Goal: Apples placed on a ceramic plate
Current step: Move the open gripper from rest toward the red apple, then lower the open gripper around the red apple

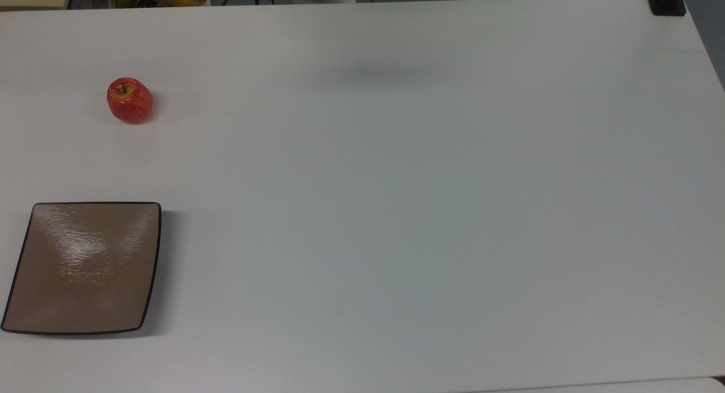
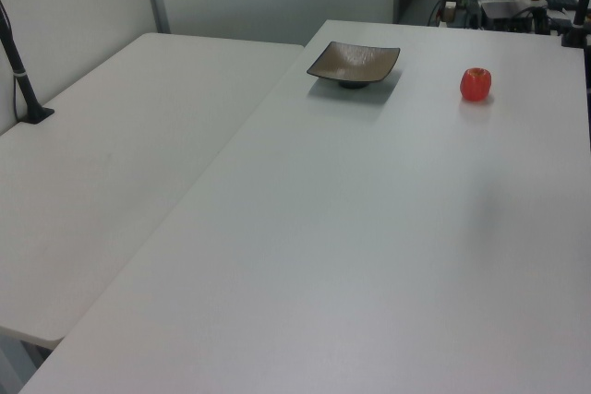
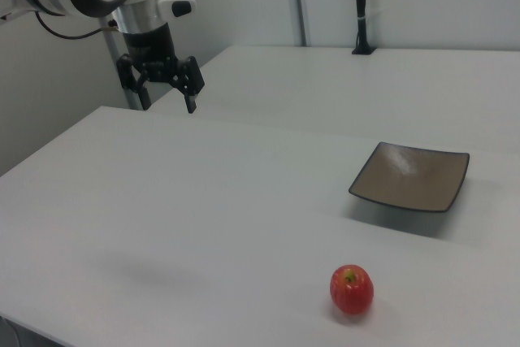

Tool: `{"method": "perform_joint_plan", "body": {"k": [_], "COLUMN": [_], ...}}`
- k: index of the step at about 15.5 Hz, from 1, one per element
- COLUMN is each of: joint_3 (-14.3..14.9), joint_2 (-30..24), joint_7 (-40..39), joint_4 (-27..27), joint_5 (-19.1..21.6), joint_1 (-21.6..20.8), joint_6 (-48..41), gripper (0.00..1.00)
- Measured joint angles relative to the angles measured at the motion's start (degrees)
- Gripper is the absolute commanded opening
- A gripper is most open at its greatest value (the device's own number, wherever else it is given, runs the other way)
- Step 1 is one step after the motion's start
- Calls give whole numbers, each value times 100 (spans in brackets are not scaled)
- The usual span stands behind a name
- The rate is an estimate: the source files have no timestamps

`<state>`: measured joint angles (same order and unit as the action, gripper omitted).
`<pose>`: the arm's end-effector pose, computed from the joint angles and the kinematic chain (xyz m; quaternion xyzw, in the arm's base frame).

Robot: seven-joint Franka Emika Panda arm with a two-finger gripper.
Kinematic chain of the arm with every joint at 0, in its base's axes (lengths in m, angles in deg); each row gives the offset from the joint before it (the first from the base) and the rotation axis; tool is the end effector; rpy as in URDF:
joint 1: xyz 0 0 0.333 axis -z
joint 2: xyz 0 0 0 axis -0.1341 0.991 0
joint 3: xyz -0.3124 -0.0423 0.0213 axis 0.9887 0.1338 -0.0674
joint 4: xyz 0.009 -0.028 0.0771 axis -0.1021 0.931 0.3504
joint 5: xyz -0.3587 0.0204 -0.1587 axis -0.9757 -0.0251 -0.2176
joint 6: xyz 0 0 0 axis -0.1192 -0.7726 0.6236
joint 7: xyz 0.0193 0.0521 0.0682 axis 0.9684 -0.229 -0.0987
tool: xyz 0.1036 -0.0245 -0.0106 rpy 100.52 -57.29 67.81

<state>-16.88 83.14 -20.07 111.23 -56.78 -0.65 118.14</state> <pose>0.5439 0.0505 0.6305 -0.9864 -0.1564 -0.0380 0.0334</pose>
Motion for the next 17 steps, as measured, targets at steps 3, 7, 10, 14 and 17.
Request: {"method": "perform_joint_plan", "body": {"k": [3, 7, 10, 14, 17], "joint_3": [112, 155, 166, 399, 483], "joint_2": [-4, -4, -1, 183, 517], "joint_7": [-963, -1302, -1488, -2225, -2536], "joint_4": [2, 5, 5, 11, 29], "joint_5": [-1, -162, -400, -669, -671], "joint_1": [67, 233, 516, 1090, 1425], "joint_6": [-223, -435, -436, 171, 657], "gripper": [100, 100, 100, 100, 100]}}
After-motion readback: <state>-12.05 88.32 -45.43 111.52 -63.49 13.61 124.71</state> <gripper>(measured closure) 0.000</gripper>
